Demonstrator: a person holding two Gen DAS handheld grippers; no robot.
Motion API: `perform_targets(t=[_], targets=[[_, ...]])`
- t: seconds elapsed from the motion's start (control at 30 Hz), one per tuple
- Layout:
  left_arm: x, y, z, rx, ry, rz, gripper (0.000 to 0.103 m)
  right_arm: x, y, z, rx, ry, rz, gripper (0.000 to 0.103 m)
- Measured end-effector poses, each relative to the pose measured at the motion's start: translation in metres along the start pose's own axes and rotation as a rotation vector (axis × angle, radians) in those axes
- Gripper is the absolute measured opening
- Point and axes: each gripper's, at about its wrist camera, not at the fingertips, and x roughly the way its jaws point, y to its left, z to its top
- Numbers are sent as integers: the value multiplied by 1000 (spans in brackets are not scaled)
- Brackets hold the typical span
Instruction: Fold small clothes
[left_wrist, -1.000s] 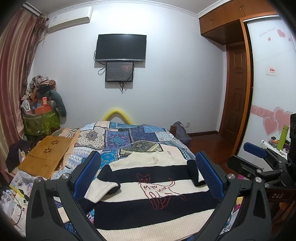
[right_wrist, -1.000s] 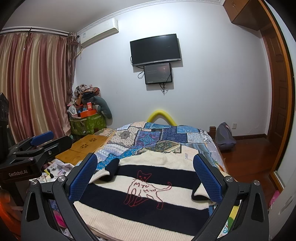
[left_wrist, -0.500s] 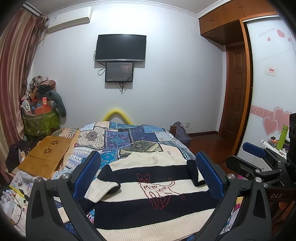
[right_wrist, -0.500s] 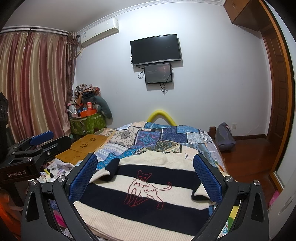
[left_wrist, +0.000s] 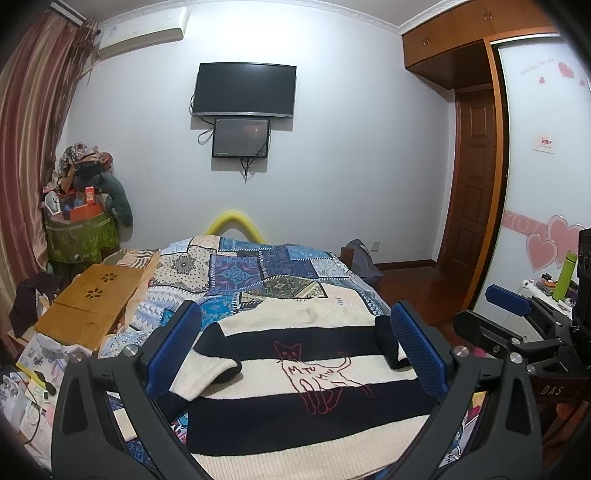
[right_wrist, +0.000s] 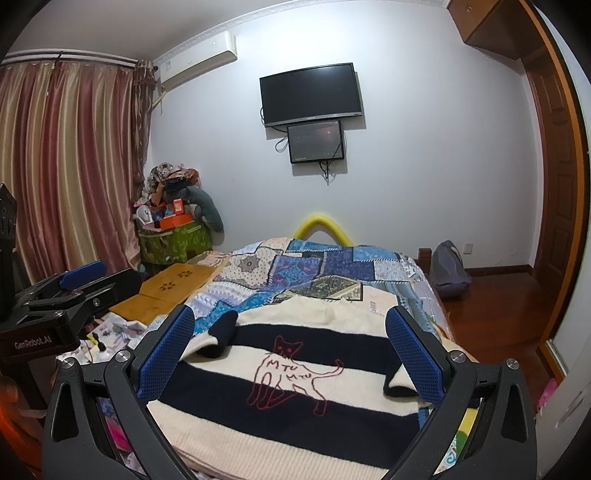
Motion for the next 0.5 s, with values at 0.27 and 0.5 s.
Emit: perform_targets(t=[0.27,0.5], targets=[[28,27,-14,-35,71,48,103,23,-3,-6,-19,26,4,103],[68,76,-47,-116,206,148,103,69,-10,-18,-58,102,4,103]])
